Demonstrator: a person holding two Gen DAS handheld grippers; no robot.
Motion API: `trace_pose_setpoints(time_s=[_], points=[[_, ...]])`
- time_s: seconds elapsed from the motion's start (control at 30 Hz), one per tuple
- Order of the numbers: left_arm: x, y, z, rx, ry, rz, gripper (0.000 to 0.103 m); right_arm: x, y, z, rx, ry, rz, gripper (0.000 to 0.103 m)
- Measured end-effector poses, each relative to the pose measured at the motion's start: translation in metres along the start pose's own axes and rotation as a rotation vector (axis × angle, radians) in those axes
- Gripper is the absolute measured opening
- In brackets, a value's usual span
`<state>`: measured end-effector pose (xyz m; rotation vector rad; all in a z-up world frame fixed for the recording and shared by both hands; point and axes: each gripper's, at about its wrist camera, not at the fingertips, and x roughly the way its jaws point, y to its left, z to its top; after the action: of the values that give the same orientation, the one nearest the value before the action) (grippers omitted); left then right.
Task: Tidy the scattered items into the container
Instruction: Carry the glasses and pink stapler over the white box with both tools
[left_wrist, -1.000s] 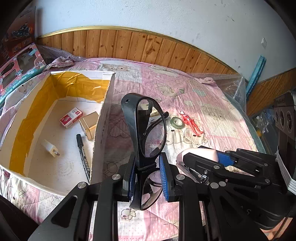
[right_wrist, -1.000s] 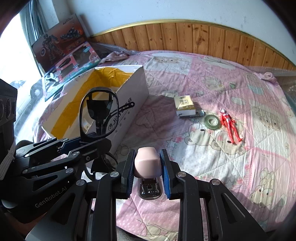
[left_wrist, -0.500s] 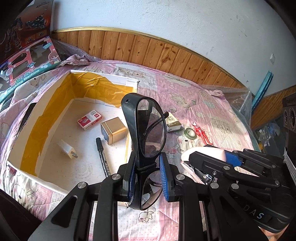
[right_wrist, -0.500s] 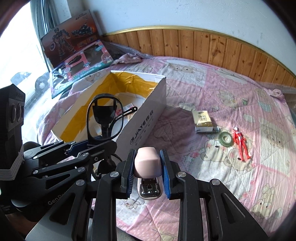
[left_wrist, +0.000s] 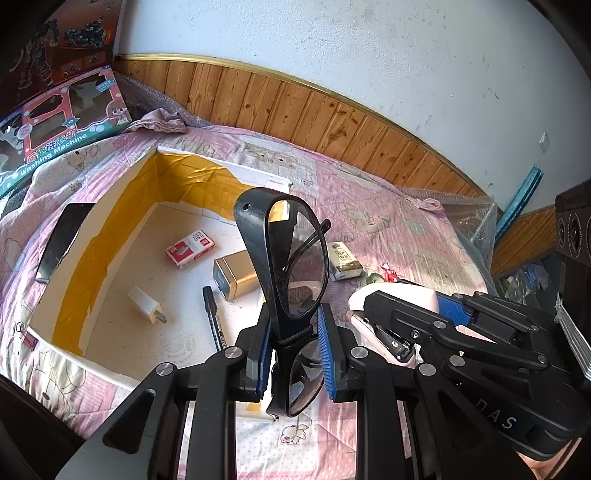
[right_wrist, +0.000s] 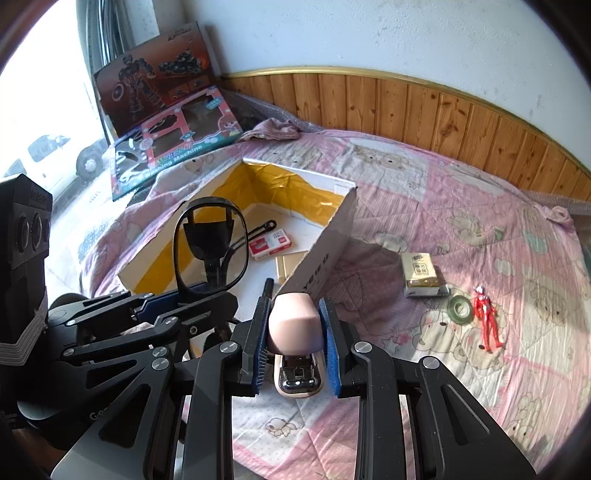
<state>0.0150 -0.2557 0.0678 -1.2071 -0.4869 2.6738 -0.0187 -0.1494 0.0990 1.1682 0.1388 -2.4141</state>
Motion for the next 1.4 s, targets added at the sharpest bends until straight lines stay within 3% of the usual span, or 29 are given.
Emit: trace_pose_setpoints(time_s=[0.8, 1.07, 1.4], points=[[-0.025, 0.077, 0.017, -0.100, -0.049, 0.082, 0.024, 0.032, 0.058, 0.028, -0.085, 0.029, 0.072, 0.027], [-0.025, 0.099, 0.025, -0.133, -0.051, 0.095, 0.024, 0.051, 0.063, 0.039, -0.080, 0.055, 0.108, 0.027], [-0.005, 0.112, 0.053, -0.101, -0.033, 0.099, 0.024, 0.077, 0.049, 0.068, -0.040, 0.068, 0.104, 0.027]])
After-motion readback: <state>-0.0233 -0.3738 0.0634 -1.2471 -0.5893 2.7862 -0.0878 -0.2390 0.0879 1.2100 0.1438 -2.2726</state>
